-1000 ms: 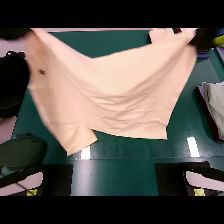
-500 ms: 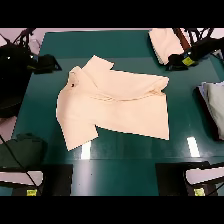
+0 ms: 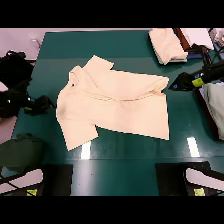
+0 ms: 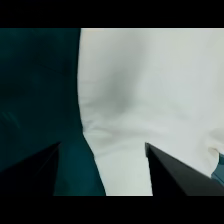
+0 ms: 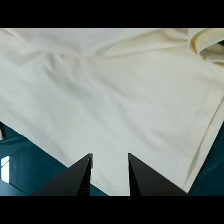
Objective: Fold the shirts.
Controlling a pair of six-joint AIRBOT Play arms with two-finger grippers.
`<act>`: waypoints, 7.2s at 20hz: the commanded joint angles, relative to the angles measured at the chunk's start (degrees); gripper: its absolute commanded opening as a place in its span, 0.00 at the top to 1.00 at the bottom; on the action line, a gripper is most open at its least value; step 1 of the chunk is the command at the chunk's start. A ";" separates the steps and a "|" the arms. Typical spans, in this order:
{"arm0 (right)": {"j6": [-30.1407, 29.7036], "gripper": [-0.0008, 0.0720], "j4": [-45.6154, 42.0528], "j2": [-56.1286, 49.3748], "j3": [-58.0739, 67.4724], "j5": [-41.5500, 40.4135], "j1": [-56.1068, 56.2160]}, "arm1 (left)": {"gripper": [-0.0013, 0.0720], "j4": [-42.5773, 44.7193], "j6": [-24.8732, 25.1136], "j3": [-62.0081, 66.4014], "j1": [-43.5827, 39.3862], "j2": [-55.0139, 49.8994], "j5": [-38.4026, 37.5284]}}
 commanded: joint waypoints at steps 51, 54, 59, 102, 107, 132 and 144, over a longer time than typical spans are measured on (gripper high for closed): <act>-0.44 0.97 3.69 26.14 43.50 -4.72 -26.10 | 0.95 -8.98 -3.69 70.64 -4.55 26.73 6.80; 1.53 0.97 3.82 23.23 46.42 -2.10 -26.10 | 0.95 -9.07 -4.63 65.44 -4.55 26.03 4.87; 2.58 0.97 4.63 17.68 30.97 0.72 -23.52 | 0.95 -13.31 -4.90 45.90 -4.55 19.91 -0.76; 3.78 0.49 -20.20 4.74 -4.17 -2.86 -3.34 | 0.25 8.37 -7.61 6.43 -18.53 2.54 -9.79; 3.80 0.49 -20.22 7.85 -4.17 -4.31 -0.39 | 0.25 8.07 -12.11 -18.86 -18.53 20.52 -9.60; 2.69 0.30 -20.37 13.66 -41.99 2.54 -24.79 | 0.95 -12.79 -2.32 -28.11 -18.53 25.86 0.31; -0.22 0.97 -18.03 10.95 -45.70 -2.73 -12.79 | 0.95 -9.14 -1.22 -26.43 -18.53 25.86 -4.76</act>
